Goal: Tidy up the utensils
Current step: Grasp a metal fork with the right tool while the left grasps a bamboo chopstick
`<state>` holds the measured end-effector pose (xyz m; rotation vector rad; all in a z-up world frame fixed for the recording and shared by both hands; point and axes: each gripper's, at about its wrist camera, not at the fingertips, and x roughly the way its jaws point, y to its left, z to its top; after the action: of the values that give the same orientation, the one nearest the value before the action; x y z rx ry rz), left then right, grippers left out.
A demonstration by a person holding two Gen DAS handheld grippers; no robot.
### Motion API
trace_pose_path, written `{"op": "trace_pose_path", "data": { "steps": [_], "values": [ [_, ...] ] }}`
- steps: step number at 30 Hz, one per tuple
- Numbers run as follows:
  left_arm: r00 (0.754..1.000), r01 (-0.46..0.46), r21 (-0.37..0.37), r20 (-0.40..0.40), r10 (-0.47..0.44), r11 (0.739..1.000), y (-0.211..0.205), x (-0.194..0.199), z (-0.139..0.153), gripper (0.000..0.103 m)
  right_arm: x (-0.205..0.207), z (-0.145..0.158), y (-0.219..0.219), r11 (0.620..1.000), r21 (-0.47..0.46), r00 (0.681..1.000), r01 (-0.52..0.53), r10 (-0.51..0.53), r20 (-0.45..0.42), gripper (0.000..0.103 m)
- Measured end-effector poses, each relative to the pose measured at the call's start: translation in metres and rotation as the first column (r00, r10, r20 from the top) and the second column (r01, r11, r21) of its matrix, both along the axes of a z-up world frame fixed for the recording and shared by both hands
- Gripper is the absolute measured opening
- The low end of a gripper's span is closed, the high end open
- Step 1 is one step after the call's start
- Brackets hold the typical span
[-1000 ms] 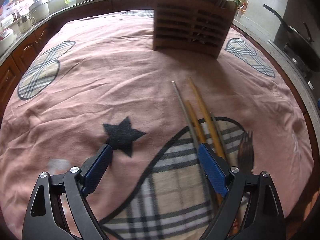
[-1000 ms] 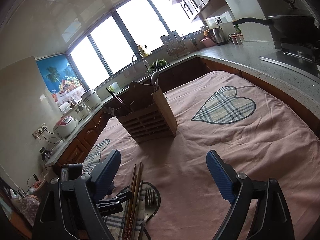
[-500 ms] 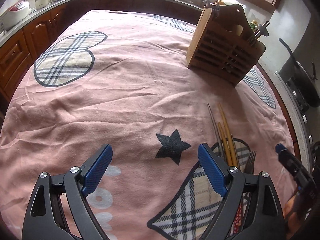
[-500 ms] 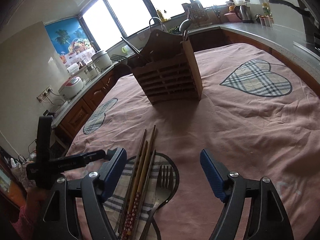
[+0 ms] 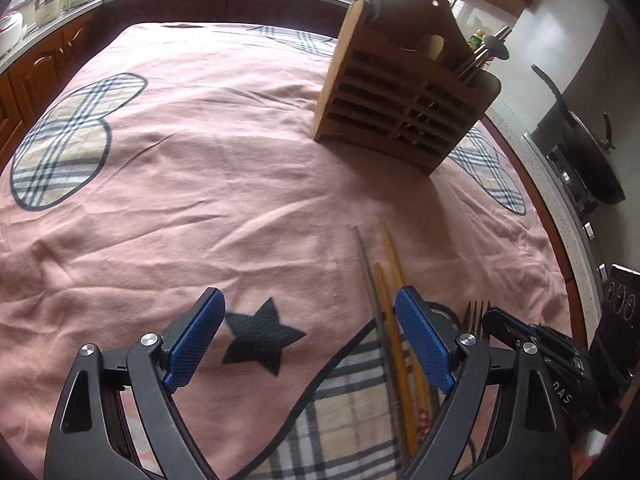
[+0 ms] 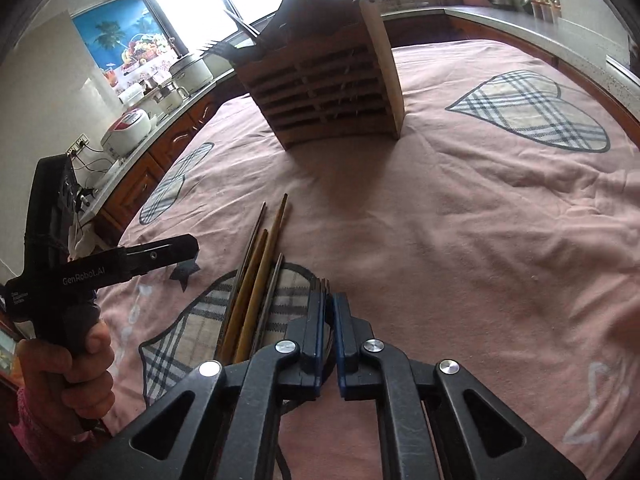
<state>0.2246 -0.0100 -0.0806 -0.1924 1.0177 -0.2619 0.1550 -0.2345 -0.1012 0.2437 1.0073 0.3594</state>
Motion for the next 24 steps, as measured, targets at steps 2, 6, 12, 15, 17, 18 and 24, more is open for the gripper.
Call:
{"op": "trace_pose_path", "data": {
  "steps": [2, 6, 12, 15, 17, 18, 24],
  "values": [
    [0.999, 0.031, -0.006, 0.020, -0.031, 1.000, -0.014, 0.007, 0.006, 0.088, 0.006, 0.004, -0.011, 1.000, -0.012, 1.000, 0.025, -0.025, 0.015, 0.003],
    [0.992, 0.117, 0.041, 0.051, -0.119, 0.992, -0.046, 0.023, 0.012, 0.078, 0.016, 0.005, -0.037, 0.996, -0.040, 0.996, 0.082, -0.081, 0.026, 0.003],
    [0.981, 0.192, 0.132, -0.032, -0.189, 0.973, -0.077, 0.046, -0.008, 0.049, 0.022, 0.003, -0.052, 0.995, -0.038, 0.995, 0.095, -0.094, 0.024, 0.005],
    [0.978, 0.210, 0.172, -0.030, -0.208, 0.962, -0.084, 0.046, -0.012, 0.048, 0.021, 0.003, -0.052, 0.995, -0.030, 0.995, 0.094, -0.094, 0.017, 0.009],
    [0.975, 0.220, 0.188, -0.025, -0.219, 0.957, -0.087, 0.046, -0.012, 0.038, 0.020, 0.000, -0.055, 0.995, -0.015, 0.995, 0.097, -0.097, 0.005, 0.009],
    [0.973, 0.231, 0.187, -0.030, -0.230, 0.955, -0.088, 0.046, -0.013, 0.029, 0.020, -0.001, -0.056, 0.995, -0.006, 0.995, 0.101, -0.101, -0.003, 0.009],
    [0.965, 0.263, 0.165, -0.026, -0.262, 0.951, -0.088, 0.044, -0.013, 0.009, 0.019, -0.009, -0.058, 0.993, 0.045, 0.994, 0.109, -0.107, -0.037, 0.010]
  ]
}}
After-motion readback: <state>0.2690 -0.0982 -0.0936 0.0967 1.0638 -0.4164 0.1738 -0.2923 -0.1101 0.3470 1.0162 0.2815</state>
